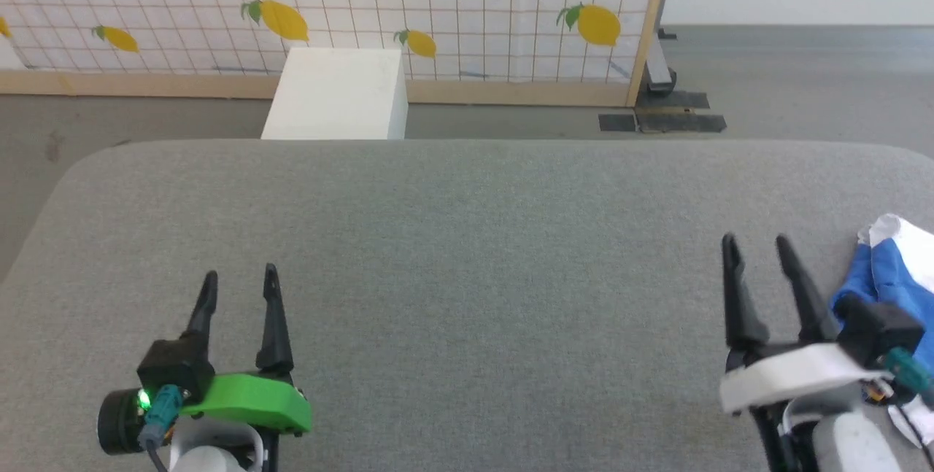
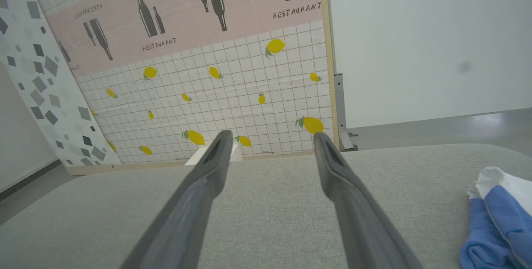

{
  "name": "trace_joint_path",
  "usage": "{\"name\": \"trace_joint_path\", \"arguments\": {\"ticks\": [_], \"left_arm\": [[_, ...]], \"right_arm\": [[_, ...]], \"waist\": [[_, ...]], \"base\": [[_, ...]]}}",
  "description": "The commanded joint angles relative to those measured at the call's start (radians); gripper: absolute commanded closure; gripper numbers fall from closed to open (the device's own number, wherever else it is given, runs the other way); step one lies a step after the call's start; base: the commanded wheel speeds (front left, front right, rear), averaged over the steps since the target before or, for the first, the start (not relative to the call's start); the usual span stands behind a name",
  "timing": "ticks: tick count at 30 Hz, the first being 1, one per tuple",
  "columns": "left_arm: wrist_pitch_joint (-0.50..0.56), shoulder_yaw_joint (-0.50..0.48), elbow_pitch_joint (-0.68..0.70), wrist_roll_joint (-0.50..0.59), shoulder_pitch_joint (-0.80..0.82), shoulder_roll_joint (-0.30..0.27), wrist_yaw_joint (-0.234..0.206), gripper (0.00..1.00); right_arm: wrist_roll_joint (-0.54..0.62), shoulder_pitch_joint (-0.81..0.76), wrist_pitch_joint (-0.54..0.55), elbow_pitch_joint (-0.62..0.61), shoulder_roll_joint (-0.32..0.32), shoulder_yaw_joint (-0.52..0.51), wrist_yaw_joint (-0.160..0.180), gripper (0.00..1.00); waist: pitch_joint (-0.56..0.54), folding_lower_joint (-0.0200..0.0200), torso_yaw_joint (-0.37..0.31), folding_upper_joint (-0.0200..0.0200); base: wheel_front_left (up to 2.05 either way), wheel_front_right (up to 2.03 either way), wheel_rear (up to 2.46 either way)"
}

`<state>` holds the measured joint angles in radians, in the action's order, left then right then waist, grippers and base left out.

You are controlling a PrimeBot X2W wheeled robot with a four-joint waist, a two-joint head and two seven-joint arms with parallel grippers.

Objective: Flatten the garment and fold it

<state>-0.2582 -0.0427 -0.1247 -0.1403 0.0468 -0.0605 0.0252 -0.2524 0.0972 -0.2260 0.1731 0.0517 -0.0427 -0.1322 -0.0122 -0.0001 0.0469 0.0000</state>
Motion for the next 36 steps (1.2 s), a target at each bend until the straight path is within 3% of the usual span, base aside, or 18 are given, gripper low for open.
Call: {"name": "trace_joint_path", "arguments": {"ticks": [1,17,18,36], "left_arm": [[-0.002,0.008,-0.018,0.009,-0.012,0.004,-0.003,0.0],[0.001,0.065,-0.151,0.017,-0.018,0.006,-0.015,0.0],[0.009,0.063,-0.152,0.012,-0.009,0.002,-0.009,1.0],[0.048,0.058,-0.111,0.03,-0.014,0.003,-0.011,1.0]], "right_arm": [[-0.002,-0.023,-0.01,0.016,-0.001,0.015,0.002,0.0],[-0.009,-0.107,-0.031,0.102,-0.001,0.064,0.002,0.0],[-0.004,-0.1,-0.021,0.1,-0.001,0.062,0.0,1.0],[0.035,-0.1,0.017,0.059,-0.001,0.059,0.0,1.0]], "waist": [[-0.021,0.0001,0.011,0.0],[-0.045,0.0001,-0.015,0.0],[-0.044,0.0001,-0.014,0.0],[-0.036,0.0001,-0.019,0.0]], "base": [[0.0,0.0,0.0],[0.0,0.0,0.0],[0.0,0.0,0.0],[0.0,0.0,0.0]]}}
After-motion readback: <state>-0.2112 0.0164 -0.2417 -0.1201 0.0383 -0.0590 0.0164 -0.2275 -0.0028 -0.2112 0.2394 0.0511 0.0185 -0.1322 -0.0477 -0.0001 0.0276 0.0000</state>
